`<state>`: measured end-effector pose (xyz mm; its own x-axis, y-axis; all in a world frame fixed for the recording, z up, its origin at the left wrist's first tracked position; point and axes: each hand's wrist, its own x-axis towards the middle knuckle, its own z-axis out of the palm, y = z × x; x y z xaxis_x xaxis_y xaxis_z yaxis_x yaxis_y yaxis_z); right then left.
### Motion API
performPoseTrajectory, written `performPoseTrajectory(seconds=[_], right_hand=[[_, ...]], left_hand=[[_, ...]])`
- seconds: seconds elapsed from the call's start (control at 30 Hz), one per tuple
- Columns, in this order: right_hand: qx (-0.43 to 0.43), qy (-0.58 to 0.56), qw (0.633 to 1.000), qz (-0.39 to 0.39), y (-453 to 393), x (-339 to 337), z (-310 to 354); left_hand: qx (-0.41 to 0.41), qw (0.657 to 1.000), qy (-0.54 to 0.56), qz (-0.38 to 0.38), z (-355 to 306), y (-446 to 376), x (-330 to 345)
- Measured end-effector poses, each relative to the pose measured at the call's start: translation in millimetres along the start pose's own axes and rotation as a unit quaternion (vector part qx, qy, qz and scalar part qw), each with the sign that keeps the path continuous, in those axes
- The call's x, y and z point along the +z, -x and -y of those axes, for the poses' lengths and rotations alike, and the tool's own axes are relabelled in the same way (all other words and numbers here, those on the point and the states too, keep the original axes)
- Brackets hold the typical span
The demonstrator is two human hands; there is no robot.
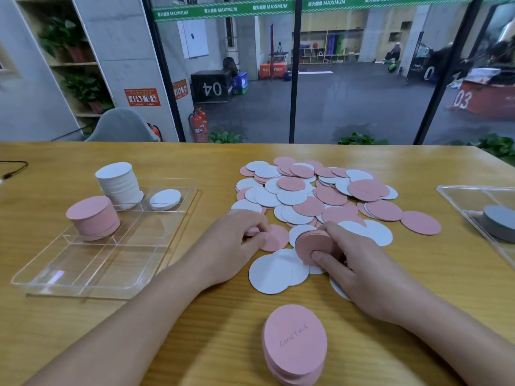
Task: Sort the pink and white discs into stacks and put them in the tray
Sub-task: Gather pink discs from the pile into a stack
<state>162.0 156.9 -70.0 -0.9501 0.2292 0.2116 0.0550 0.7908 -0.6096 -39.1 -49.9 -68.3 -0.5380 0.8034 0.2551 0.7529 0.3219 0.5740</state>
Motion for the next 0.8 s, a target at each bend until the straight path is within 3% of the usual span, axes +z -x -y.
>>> performPoseTrajectory(seconds=[0.13, 0.37, 0.5, 0.6, 0.8], right_hand=[[0.002, 0.0, 1.0, 0.001, -0.3, 0.2, 0.7], [0.006, 0.01, 1.0, 0.002, 0.0, 0.6, 0.3], [0.012, 0.009, 1.0, 0.003, 0.1, 0.0, 2.6], [0.014, 0.005, 1.0, 0.003, 1.1, -0.8, 3.1], [0.017, 0.004, 1.0, 0.002, 0.5, -1.1, 4.8]], left_hand=[[-0.041, 0.998, 0.0, -0.051, -0.5, -5.7, 2.1], [-0.052, 0.989, -0.136, 0.031, 8.4, -7.3, 4.6], [-0.05, 0.993, -0.092, 0.047, 6.5, -4.6, -0.6], [-0.07, 0.996, -0.052, 0.017, 9.7, -4.7, -7.1], [-0.129, 0.987, -0.093, 0.006, 16.4, -6.2, -10.2]])
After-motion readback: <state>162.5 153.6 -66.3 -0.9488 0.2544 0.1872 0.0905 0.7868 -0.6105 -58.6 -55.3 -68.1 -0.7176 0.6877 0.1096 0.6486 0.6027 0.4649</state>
